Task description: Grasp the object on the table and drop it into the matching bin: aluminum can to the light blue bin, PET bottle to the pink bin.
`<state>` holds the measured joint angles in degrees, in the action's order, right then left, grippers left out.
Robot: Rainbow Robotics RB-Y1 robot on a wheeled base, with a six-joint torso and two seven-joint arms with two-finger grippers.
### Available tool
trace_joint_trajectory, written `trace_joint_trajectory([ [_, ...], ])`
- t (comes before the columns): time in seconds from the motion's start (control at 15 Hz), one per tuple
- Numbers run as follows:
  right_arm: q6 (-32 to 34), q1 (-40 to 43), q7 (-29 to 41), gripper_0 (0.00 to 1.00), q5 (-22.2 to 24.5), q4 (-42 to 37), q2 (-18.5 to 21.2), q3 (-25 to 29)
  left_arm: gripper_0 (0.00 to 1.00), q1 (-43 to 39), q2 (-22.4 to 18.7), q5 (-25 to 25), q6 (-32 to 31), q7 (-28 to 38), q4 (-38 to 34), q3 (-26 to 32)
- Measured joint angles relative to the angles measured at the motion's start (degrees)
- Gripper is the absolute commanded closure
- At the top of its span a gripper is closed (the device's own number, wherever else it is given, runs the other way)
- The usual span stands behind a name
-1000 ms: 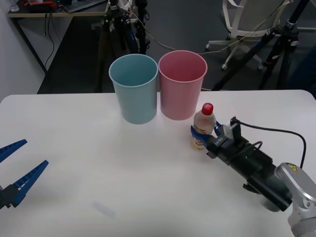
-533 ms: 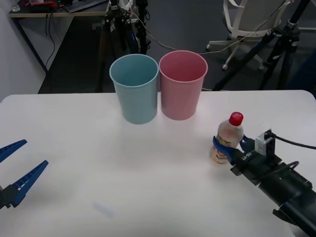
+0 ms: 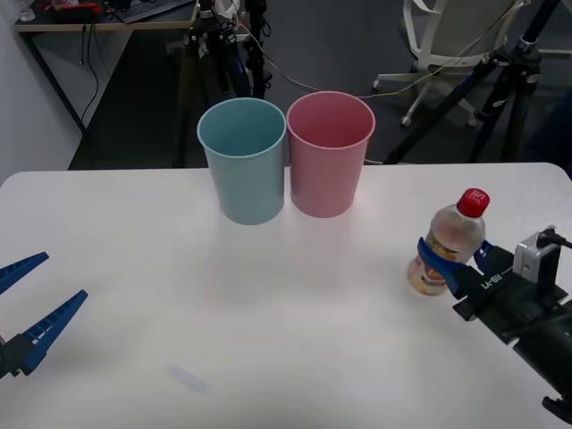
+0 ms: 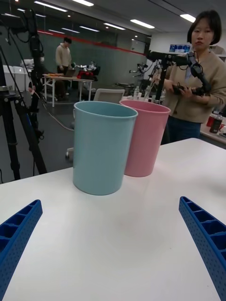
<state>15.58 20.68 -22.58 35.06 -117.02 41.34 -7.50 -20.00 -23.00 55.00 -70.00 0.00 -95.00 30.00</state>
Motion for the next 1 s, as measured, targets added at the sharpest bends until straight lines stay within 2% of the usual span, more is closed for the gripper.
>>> trace_joint_trajectory([
  [0.2, -4.6, -0.2, 0.7, 1.0, -3.1, -5.9, 4.8, 0.1, 0.0, 0.0, 0.0, 0.0, 0.0, 0.0, 0.0, 0.0],
  [0.6, -11.9, -7.9, 1.2, 1.0, -18.8, -13.5, 19.6, -1.5, 0.0, 0.0, 0.0, 0.0, 0.0, 0.0, 0.0, 0.0],
  [1.0, -14.8, -18.0, 1.7, 1.0, -31.9, -13.8, 28.4, -1.9, 0.0, 0.0, 0.0, 0.0, 0.0, 0.0, 0.0, 0.0],
])
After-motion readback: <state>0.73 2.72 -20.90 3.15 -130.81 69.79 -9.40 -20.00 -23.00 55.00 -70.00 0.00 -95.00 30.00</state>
